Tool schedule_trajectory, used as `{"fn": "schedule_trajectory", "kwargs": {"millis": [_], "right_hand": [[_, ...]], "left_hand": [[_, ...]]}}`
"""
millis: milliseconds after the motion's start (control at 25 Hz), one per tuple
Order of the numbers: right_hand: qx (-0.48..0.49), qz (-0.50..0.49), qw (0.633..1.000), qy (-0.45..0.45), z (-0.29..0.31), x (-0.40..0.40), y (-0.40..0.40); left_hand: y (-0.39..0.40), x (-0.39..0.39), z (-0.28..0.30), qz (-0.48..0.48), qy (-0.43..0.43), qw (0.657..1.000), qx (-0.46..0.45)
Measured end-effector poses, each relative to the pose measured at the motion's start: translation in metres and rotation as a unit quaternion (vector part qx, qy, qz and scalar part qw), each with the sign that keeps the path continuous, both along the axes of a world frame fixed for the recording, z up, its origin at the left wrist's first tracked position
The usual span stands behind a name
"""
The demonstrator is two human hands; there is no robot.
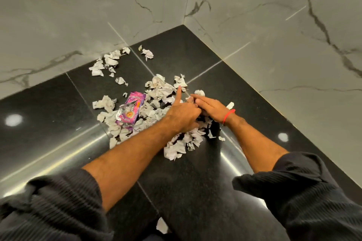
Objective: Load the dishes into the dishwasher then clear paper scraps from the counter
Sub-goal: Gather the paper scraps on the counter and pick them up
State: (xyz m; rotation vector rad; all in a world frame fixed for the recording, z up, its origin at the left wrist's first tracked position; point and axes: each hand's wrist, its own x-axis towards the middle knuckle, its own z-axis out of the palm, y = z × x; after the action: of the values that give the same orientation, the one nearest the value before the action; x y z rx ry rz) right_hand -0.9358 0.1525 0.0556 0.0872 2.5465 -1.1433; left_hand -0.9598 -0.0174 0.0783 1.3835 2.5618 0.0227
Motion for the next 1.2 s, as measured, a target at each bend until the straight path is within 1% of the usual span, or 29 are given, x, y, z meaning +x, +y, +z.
{"fn": "schedule_trajectory", "kwargs": {"millis": [80,160,200,240,280,320,360,400,440,480,560,640,760,840,920,1000,1080,1120,1200], "right_hand": [[0.05,0.045,0.997,0.047,0.001,0.023,-0.015],[0.114,0.033,0.98,0.157,0.001,0.041,-0.023],[0.138,-0.002,0.964,0.226,0.0,0.047,-0.021],[0.148,-0.055,0.949,0.274,-0.005,0.054,-0.013],[0.146,-0.117,0.941,0.283,-0.011,0.063,-0.002],[0.133,-0.176,0.943,0.248,-0.018,0.074,0.007],[0.124,-0.214,0.951,0.186,-0.026,0.086,0.014],[0.13,-0.216,0.959,0.128,-0.035,0.096,0.014],[0.147,-0.194,0.966,0.091,-0.042,0.105,0.007],[0.165,-0.163,0.97,0.075,-0.046,0.111,-0.006],[0.162,-0.132,0.974,0.09,-0.047,0.114,-0.044],[0.131,-0.14,0.976,0.103,-0.044,0.113,-0.085],[0.115,-0.118,0.98,0.108,-0.047,0.12,-0.145],[0.098,-0.108,0.984,0.105,-0.048,0.126,-0.183],[0.06,-0.093,0.988,0.106,-0.048,0.13,-0.209],[-0.005,-0.097,0.987,0.125,-0.048,0.133,-0.214],[-0.079,-0.15,0.972,0.162,-0.048,0.14,-0.205],[-0.101,-0.175,0.963,0.177,-0.05,0.143,-0.199],[-0.116,-0.197,0.955,0.19,-0.051,0.149,-0.193]], "left_hand": [[-0.037,0.012,0.003,-0.004,0.002,0.999,0.044],[-0.08,0.03,0.0,0.04,0.013,0.994,0.102],[-0.103,0.042,-0.003,0.086,0.02,0.986,0.138],[-0.127,0.055,-0.009,0.149,0.029,0.973,0.173],[-0.152,0.069,-0.018,0.22,0.032,0.954,0.202],[-0.177,0.086,-0.026,0.291,0.022,0.931,0.218],[-0.197,0.102,-0.035,0.348,0.002,0.911,0.221],[-0.212,0.117,-0.044,0.386,-0.02,0.898,0.209],[-0.221,0.13,-0.054,0.406,-0.04,0.893,0.189],[-0.225,0.141,-0.064,0.41,-0.051,0.896,0.165],[-0.228,0.154,-0.078,0.389,-0.034,0.91,0.138],[-0.229,0.157,-0.08,0.379,-0.03,0.912,0.154],[-0.231,0.159,-0.072,0.374,-0.039,0.906,0.194],[-0.231,0.162,-0.07,0.351,-0.022,0.916,0.195],[-0.23,0.166,-0.068,0.331,0.005,0.926,0.179],[-0.23,0.167,-0.067,0.322,0.021,0.932,0.166],[-0.229,0.167,-0.067,0.315,0.026,0.937,0.151],[-0.229,0.167,-0.067,0.311,0.03,0.94,0.139],[-0.229,0.167,-0.068,0.303,0.039,0.945,0.119]]}}
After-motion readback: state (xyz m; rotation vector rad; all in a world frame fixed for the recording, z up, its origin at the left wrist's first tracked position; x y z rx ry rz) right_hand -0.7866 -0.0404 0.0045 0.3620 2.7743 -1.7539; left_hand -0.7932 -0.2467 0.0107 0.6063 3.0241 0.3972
